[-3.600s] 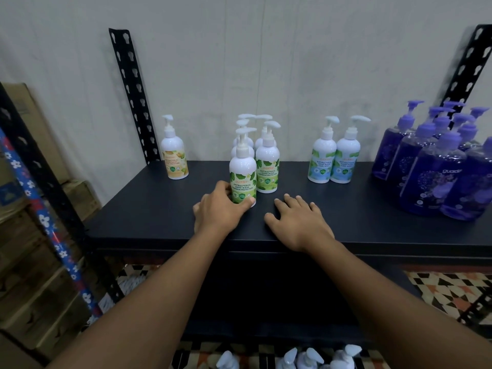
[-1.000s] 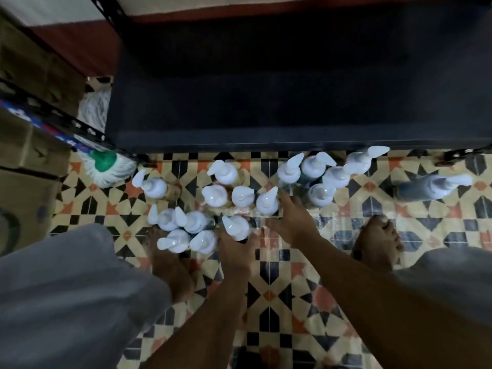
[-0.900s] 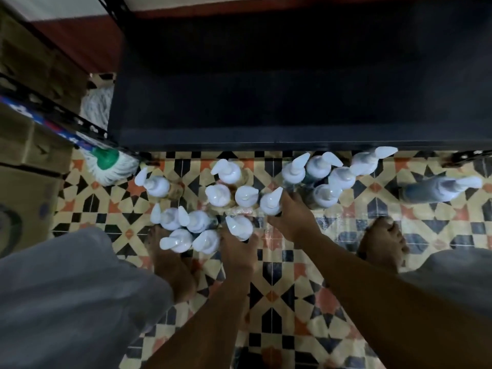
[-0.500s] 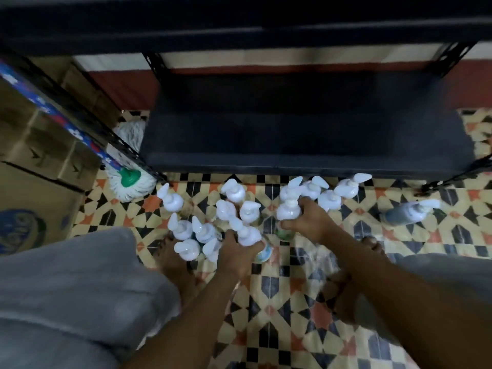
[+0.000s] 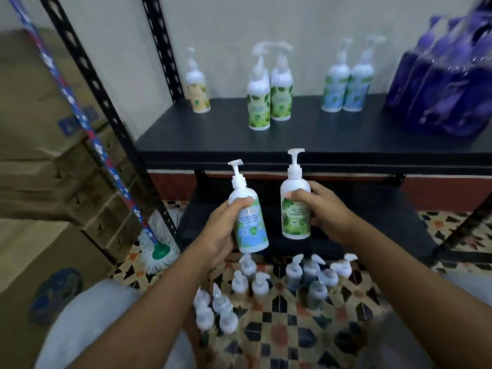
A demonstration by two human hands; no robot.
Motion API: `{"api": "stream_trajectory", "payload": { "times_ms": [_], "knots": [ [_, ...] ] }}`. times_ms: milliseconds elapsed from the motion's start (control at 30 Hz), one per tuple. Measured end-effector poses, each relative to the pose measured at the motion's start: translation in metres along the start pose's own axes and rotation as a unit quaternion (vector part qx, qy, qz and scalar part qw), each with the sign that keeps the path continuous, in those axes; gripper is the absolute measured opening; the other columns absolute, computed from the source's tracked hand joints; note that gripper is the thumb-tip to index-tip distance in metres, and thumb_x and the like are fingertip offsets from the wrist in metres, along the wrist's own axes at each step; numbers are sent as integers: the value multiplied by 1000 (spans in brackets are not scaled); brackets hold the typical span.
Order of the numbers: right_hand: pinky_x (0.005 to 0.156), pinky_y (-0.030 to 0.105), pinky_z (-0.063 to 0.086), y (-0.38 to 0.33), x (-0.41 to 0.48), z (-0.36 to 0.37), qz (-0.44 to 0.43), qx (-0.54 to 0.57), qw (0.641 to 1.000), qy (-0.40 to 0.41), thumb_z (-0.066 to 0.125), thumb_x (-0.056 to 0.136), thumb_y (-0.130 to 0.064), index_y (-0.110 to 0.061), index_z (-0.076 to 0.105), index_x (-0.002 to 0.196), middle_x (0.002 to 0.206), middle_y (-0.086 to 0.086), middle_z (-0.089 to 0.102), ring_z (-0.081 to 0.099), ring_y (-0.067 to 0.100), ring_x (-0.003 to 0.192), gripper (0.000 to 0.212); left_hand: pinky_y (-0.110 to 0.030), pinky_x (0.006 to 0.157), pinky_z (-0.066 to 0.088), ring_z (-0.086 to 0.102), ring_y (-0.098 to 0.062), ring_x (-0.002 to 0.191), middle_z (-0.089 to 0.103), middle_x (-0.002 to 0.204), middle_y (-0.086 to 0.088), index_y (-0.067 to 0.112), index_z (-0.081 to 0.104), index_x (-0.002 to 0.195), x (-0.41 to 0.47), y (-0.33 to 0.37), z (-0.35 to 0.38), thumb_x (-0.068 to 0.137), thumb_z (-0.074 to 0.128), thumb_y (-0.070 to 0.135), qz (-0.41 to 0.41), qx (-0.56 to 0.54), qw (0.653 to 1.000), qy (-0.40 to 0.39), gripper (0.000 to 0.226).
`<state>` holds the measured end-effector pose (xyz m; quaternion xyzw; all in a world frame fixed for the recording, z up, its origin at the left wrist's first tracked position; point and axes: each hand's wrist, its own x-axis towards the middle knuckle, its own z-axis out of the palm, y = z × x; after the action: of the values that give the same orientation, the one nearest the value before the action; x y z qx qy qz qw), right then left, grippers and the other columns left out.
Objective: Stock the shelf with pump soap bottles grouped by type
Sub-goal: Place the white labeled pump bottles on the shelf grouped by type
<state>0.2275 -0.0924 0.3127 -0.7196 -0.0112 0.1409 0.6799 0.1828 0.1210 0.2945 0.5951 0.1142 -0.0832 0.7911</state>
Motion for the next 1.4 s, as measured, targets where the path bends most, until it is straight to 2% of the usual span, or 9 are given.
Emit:
{"api": "stream_trajectory", "payload": {
  "times_ms": [133,333,600,700,800,900,1067,1300,1400],
  "knots": [
    [76,38,57,-34,-11,11,-24,74,997,-13,72,89,-29,-14,68,113,101,6,76,74,21,90,28,-48,97,55,71,-23,91,75,100,-8,13,73,111,-24,42,8,72,74,47,20,-23,1000,3,52],
    [93,49,57,-33,-23,24,2,183,983,-18,76,75,-44,-2,70,118,111,17,75,72,32,104,61,-36,76,56,71,-19,82,74,95,-9,14,74,113,-39,41,14,77,64,64,20,-46,999,10,62],
    [79,48,60,-21,-25,21,73,244,966,-39,57,81,-74,-23,66,125,113,15,71,70,31,103,68,-44,76,59,75,-29,88,74,113,-13,18,68,124,-35,31,26,91,41,73,6,-121,993,-7,69],
    [75,46,60,-21,-29,20,50,202,977,-48,62,94,-52,-23,56,131,120,13,65,68,28,103,47,-45,75,58,70,-29,83,71,102,-12,14,67,122,-34,33,26,95,47,66,5,-135,991,-6,62],
    [79,45,61,-18,-29,19,0,129,992,-13,71,87,-18,-19,50,126,119,15,62,68,27,99,45,-44,78,56,71,-28,84,71,102,-13,7,65,117,-35,34,30,99,57,32,23,-92,995,6,32],
    [77,36,60,-20,-31,18,-30,48,998,22,74,83,-17,-19,49,124,117,13,65,69,25,101,48,-40,69,60,74,-26,83,73,102,-14,4,64,120,-32,31,36,96,62,17,51,-45,997,21,27],
    [69,22,56,-42,-21,16,-93,-4,994,60,74,85,-14,-21,51,124,108,4,68,71,14,92,46,-36,65,58,72,-27,84,74,99,-14,7,66,117,-19,41,47,92,67,22,90,-35,995,6,29],
    [67,17,54,-92,35,14,-198,-12,977,76,77,84,-7,-19,50,126,102,-2,69,70,-1,81,51,-36,67,57,70,-24,82,74,102,-13,5,65,124,32,83,60,96,63,24,124,-99,987,13,34],
    [77,23,58,-104,73,10,-223,-28,969,98,79,84,-11,-19,48,130,108,-4,69,70,6,95,56,-37,72,55,69,-24,81,74,102,-11,6,64,126,56,99,60,96,63,26,135,-125,983,17,36]
  ]
}}
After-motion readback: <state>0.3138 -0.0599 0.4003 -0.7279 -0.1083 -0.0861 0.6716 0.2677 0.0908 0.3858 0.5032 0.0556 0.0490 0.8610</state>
